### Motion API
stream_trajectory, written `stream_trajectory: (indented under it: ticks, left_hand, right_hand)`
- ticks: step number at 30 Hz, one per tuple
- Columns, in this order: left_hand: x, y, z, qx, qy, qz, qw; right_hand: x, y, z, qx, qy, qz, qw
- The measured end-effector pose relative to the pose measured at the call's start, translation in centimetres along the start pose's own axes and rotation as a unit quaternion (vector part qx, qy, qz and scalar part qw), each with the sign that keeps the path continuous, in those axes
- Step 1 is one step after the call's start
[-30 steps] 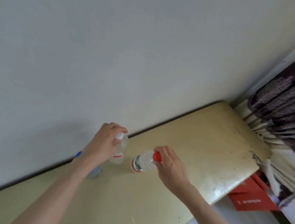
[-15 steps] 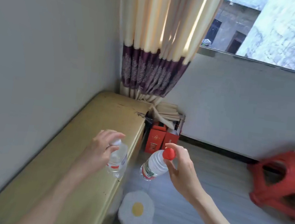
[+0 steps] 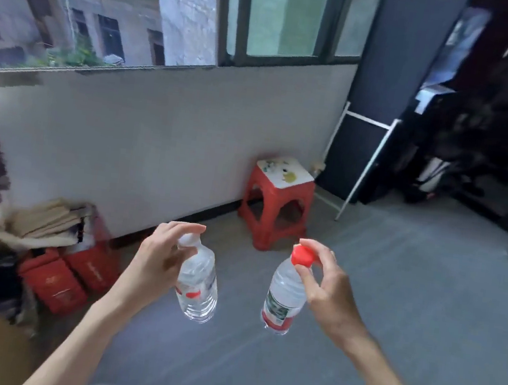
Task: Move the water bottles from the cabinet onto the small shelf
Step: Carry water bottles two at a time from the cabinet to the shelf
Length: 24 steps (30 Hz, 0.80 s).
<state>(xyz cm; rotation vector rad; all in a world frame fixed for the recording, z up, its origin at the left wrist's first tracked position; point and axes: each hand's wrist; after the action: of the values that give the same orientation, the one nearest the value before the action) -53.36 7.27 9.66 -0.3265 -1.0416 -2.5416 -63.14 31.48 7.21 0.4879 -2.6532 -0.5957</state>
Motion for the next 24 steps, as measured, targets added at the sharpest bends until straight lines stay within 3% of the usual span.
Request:
stream_trajectory:
  ticks: [4, 12, 19, 24]
  left_hand:
    - [6.8, -9.5, 3.7, -0.064, -0.041, -0.077, 0.994]
    - [21.8, -29.6, 11.2, -0.107, -0.125, -0.207, 0.964]
    - [33.6, -43.8, 19.3, -0.111, -0.199, -0.293, 0.929]
    - [40.1, -52.8, 23.7, -0.125, -0.202, -0.32, 0.917]
  right_hand:
    - [0.0, 9.0, 6.1, -0.027, -0.057, 0.132, 0.989]
    - [3.7, 24.8, 17.2, -0.09, -0.149, 0.305, 0.936]
    - [7.6, 36.7, 24.4, -0.124, -0.194, 0.399, 0.888]
    - [10.9, 44.1, 29.8, -0.125, -0.218, 0.456, 0.854]
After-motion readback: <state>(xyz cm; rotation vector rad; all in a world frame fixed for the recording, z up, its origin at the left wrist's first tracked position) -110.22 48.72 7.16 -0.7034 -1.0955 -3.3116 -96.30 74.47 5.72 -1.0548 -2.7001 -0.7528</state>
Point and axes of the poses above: each hand's wrist, its own x-axis towards the middle knuckle, its own y-axis out of the back of the hand, z = x × y
